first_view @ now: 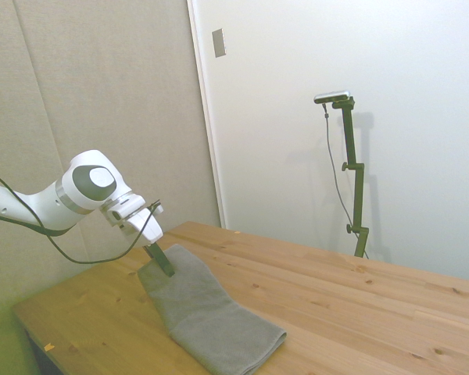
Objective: Fold the towel
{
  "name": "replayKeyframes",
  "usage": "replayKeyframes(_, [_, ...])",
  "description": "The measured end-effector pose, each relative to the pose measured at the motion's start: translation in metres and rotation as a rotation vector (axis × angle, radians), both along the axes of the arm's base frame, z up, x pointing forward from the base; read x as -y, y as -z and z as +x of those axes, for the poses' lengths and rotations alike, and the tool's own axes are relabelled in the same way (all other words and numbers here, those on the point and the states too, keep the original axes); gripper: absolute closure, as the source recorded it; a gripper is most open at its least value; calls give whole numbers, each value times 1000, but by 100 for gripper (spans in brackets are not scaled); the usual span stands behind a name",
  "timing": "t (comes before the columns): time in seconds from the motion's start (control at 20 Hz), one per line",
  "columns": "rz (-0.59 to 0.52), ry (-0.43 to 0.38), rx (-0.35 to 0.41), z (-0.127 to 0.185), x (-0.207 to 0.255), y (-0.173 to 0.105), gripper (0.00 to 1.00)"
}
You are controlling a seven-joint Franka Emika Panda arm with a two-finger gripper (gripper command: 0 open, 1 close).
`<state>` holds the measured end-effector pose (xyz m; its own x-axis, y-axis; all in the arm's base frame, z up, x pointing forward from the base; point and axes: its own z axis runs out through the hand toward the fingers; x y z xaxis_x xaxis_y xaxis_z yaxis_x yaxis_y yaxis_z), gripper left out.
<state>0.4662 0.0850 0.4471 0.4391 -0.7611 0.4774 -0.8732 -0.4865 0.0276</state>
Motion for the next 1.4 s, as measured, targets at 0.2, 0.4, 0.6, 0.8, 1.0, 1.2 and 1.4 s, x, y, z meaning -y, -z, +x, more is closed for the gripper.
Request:
replayKeyframes(0.2, [35,29,20,-8,38,-9,100])
replayKeyframes(0.4, [67,64,37,-6,81,-13,100])
replayKeyframes(0.6, [149,70,33,-6,112,-14,100])
replayKeyframes(0.8, [165,93,34,-18,135,-18,100])
replayKeyframes(1.0, [168,110,50,-35,152,-27,100])
replayKeyframes(1.2, [193,126,72,-40,179,-25,100])
replayKeyframes(1.4, [230,138,69,-37,207,-9,100])
